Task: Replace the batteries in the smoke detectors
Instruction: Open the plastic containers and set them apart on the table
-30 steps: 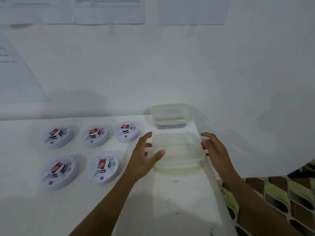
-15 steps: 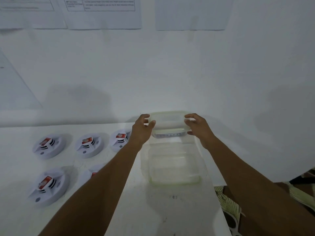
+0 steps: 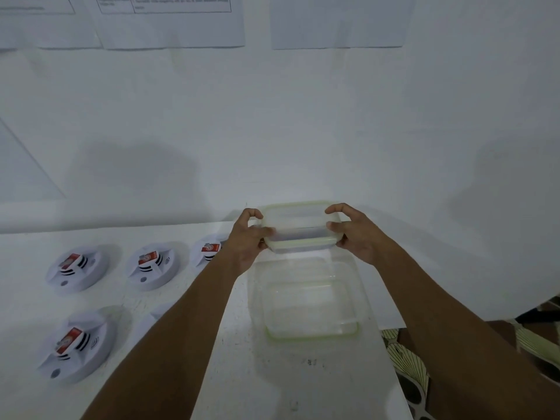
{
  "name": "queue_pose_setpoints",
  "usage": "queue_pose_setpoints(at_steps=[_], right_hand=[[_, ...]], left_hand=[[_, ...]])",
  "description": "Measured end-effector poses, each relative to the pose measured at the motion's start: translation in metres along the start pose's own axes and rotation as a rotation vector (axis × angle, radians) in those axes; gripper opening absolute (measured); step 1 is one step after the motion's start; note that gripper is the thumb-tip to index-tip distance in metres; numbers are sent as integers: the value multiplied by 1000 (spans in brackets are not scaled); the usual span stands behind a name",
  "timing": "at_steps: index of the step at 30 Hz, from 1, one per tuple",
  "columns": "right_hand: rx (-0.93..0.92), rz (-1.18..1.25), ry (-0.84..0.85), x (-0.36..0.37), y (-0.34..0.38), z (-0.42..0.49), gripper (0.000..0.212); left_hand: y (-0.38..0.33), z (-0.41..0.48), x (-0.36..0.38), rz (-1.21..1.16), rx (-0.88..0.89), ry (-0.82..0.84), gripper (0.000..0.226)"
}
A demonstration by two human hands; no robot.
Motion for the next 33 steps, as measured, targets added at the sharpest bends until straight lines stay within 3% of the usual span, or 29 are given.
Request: queue_pose_setpoints(at_steps=[4,9,12,15,18,21,25,33], right_hand=[[25,21,31,0,-1,0,21],[-163,-228,-181,3,8,0,19],[-173,-217,-237,-1,2,-6,35],[-157,-204,-323,-6,-7,-13,47],[-111,-181,-215,2,-8,-14,50],[-109,-153,-102,19,0,-9,53],[-64,-130,-35,28,4,-3,51],[50,12,107,24,-6,-1,44]], left_hand=[[-3,-1,3,65,47,-36,36],[-10,0,3,342,181,-15,49],[-16,-5,7,555,326,7,45],[-17,-7,2,761,458,-116,45],[-14,-7,0,887,439,-225,66],[-10,-11,4,909,424,-222,77],[-10,-8,6,848,404,-242,67],[-15,11,23,849,340,-9,61]])
Point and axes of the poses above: each hand's wrist, its own z-axis towards the middle knuckle, its own x-axis out of the palm, y = z × x, the point moved 3 cm from there along z, towards the middle knuckle, and after that the axes turned 5 degrees about -y, right-handed, at the moved point
